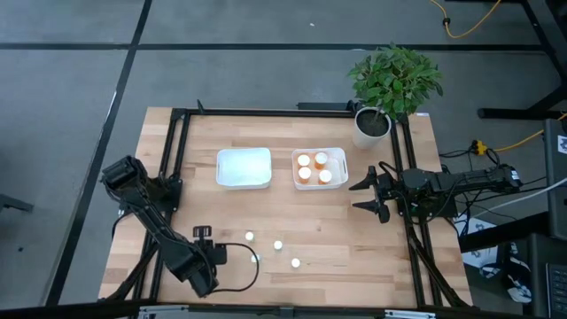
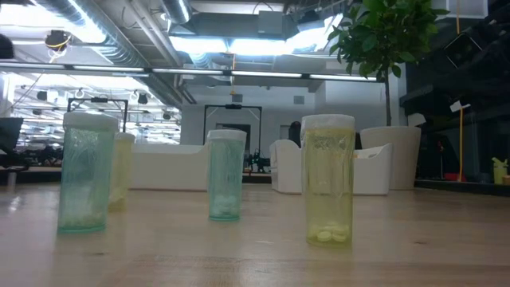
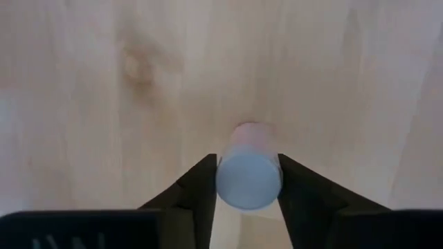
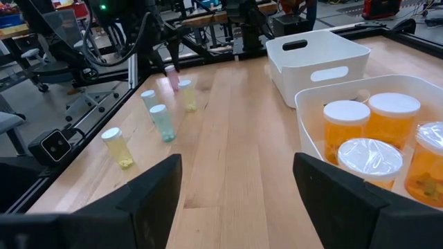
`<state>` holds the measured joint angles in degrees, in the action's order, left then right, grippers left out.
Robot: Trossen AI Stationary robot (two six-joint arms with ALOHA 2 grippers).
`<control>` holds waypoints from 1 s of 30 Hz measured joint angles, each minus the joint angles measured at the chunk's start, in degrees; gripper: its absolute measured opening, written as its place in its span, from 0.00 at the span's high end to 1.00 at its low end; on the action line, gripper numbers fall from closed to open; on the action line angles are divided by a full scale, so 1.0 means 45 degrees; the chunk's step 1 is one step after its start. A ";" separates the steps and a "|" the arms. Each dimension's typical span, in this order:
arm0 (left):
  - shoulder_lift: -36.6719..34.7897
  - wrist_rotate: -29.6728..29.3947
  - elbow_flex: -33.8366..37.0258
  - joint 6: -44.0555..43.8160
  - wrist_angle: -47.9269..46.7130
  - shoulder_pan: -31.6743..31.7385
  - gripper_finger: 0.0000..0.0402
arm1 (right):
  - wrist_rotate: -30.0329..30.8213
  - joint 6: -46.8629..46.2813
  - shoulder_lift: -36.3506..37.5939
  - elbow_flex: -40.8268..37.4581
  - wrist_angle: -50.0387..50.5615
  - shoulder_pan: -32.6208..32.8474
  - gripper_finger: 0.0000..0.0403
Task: Pick and place medicine bottles into bin by pill shape (circle, oval)
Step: Put the pink pill bottle into the left white bin
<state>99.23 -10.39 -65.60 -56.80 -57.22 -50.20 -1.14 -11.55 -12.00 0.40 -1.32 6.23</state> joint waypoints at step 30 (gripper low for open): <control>-0.3118 0.1265 0.0000 1.5591 0.0683 1.3473 0.72 | -0.0003 0.0000 0.0000 0.0000 -0.0003 0.0002 0.31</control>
<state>85.20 -4.69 -65.60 13.36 -54.14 10.43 -1.15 -11.55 -12.00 0.40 -1.34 6.24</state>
